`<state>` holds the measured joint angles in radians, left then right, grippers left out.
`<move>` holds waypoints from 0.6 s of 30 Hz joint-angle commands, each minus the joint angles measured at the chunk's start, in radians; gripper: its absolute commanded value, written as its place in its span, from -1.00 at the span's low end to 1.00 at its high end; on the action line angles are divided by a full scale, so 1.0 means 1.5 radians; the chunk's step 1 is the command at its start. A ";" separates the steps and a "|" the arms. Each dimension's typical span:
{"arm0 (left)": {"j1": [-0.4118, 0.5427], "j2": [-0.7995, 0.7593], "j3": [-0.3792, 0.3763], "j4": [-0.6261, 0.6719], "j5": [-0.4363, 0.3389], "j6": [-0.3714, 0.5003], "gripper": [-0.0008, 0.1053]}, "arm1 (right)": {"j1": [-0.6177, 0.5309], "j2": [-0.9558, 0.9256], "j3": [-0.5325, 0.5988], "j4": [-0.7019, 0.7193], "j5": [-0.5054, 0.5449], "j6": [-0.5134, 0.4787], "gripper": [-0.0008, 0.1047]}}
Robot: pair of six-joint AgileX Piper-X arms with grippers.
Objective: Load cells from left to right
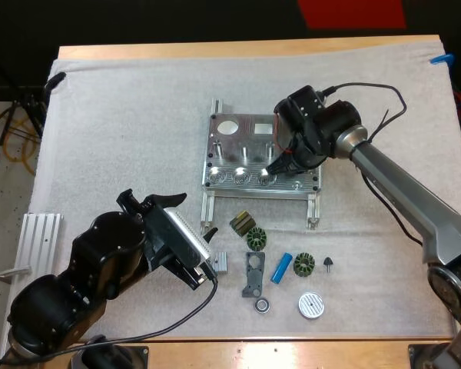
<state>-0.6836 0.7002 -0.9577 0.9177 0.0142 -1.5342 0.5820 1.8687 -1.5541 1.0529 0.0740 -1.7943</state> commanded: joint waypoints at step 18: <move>0.000 0.000 -0.005 -0.001 -0.009 -0.010 0.24 | -0.001 0.006 -0.004 0.052 0.001 -0.004 -0.99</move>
<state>-0.6836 0.7002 -0.9577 0.9177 0.0142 -1.5342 0.5820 1.8711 -1.5541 1.1231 0.0740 -1.7943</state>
